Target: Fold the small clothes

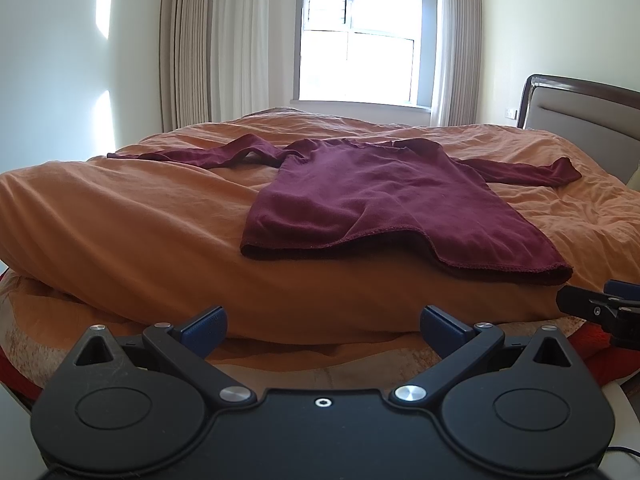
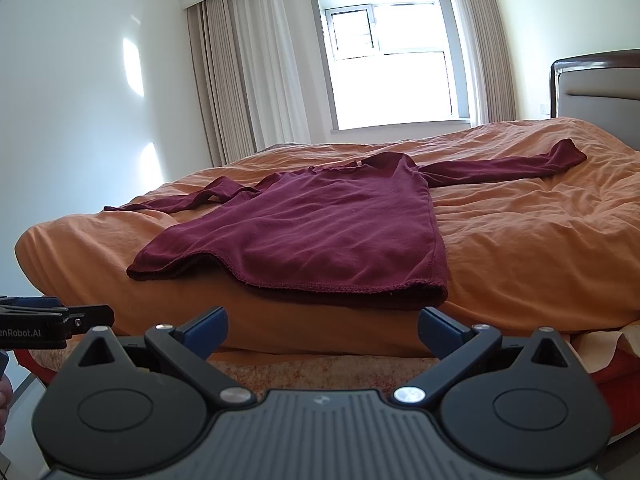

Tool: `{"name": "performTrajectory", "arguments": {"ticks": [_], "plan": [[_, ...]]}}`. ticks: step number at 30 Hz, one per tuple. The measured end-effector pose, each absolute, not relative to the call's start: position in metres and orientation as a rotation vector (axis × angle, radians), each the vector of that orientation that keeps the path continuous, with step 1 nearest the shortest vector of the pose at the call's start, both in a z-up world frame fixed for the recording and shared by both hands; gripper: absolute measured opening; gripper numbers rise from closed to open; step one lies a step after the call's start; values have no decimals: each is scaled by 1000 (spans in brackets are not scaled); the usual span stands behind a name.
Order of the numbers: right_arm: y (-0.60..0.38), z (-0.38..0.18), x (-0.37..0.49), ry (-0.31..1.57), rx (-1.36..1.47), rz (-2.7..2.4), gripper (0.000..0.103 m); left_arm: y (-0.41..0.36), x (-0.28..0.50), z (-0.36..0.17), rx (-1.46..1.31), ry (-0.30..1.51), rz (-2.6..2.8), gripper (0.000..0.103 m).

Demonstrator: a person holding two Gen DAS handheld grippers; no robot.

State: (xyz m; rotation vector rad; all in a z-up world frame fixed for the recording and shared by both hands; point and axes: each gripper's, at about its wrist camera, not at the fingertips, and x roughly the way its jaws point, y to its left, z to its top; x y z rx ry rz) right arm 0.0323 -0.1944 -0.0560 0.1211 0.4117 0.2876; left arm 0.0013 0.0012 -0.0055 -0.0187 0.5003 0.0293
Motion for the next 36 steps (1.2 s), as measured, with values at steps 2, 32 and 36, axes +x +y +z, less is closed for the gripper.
{"name": "performTrajectory", "arguments": {"ticks": [2, 32, 36], "plan": [[-194, -56, 32, 412, 121, 287, 103, 1, 1, -5, -19, 500, 30, 102], [-199, -74, 52, 544, 138, 297, 103, 8, 24, -8, -48, 592, 22, 102], [-205, -70, 75, 587, 99, 243, 103, 14, 41, 4, -38, 574, 52, 102]]}}
